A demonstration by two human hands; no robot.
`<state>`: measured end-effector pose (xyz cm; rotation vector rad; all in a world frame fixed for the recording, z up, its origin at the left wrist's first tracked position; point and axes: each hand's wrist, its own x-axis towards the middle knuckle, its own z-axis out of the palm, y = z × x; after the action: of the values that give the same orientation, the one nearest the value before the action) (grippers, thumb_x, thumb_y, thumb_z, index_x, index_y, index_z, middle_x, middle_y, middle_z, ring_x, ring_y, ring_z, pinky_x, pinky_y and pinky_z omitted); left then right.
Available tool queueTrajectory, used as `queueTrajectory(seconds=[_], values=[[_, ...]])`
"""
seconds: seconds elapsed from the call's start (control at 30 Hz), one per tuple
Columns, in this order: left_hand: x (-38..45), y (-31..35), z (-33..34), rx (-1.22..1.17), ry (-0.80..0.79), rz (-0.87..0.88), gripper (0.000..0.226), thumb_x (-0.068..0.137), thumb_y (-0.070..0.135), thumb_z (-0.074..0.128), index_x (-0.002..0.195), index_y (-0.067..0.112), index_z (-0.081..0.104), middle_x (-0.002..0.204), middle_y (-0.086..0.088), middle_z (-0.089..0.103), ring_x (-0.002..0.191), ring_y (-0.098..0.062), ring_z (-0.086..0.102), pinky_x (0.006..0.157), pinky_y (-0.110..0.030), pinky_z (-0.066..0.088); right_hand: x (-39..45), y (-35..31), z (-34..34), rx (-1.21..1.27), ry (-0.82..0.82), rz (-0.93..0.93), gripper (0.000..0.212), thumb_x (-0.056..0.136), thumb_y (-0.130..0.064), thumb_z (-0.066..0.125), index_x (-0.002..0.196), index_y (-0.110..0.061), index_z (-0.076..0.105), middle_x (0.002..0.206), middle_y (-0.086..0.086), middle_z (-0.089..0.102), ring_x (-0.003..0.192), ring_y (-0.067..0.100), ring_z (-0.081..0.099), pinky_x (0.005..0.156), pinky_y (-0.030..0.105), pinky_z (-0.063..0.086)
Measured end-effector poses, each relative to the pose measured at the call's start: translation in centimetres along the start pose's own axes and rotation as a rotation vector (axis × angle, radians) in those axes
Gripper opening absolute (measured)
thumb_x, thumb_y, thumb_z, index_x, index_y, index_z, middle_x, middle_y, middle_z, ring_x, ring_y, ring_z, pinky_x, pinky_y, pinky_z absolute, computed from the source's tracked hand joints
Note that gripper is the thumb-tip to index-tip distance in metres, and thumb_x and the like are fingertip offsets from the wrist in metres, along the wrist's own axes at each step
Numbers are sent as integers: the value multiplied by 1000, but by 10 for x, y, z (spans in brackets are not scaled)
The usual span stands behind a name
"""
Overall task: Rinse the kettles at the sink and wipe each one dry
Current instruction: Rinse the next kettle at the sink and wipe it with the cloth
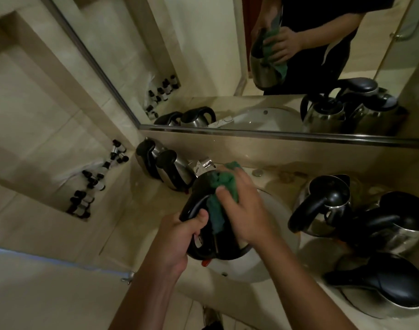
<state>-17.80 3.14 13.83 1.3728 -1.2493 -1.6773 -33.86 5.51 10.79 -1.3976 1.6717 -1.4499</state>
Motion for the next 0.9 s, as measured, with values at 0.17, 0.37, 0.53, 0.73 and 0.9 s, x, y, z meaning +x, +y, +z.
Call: queueTrajectory(seconds=[0.17,0.37,0.53,0.73,0.9], values=[[5,2,3,-104,57,-9,29,77,13,81,65,2,57,55,-5,45,56,-18,53,70,-35,50,0,-1,14,-220,95,-143,44,101,-41,48,142,-26,54,137,-2,57,133,14,49,113,39,40],[10,4,2,-75,61,12,32,76,20,84,72,0,59,64,-14,56,65,-25,64,84,-46,53,-17,35,17,-21,97,-146,57,103,-56,37,158,-44,26,156,3,41,152,16,31,120,51,34],[15,11,9,-126,81,28,32,68,23,77,56,7,53,53,-7,48,54,-21,52,67,-35,45,7,-10,23,-206,192,-80,54,100,-46,41,148,-24,50,144,2,54,142,21,43,119,46,34],[14,18,0,-68,-3,67,34,74,27,73,64,8,47,54,-2,40,51,-14,45,62,-29,41,-15,41,1,-122,17,-156,61,101,-58,36,159,-47,20,163,2,33,155,23,25,122,56,30],[14,21,11,-52,16,80,40,74,23,81,61,7,47,50,-2,42,47,-14,47,58,-28,41,16,-7,4,-3,222,19,48,100,-50,38,140,-30,54,136,-5,59,131,15,53,111,45,44]])
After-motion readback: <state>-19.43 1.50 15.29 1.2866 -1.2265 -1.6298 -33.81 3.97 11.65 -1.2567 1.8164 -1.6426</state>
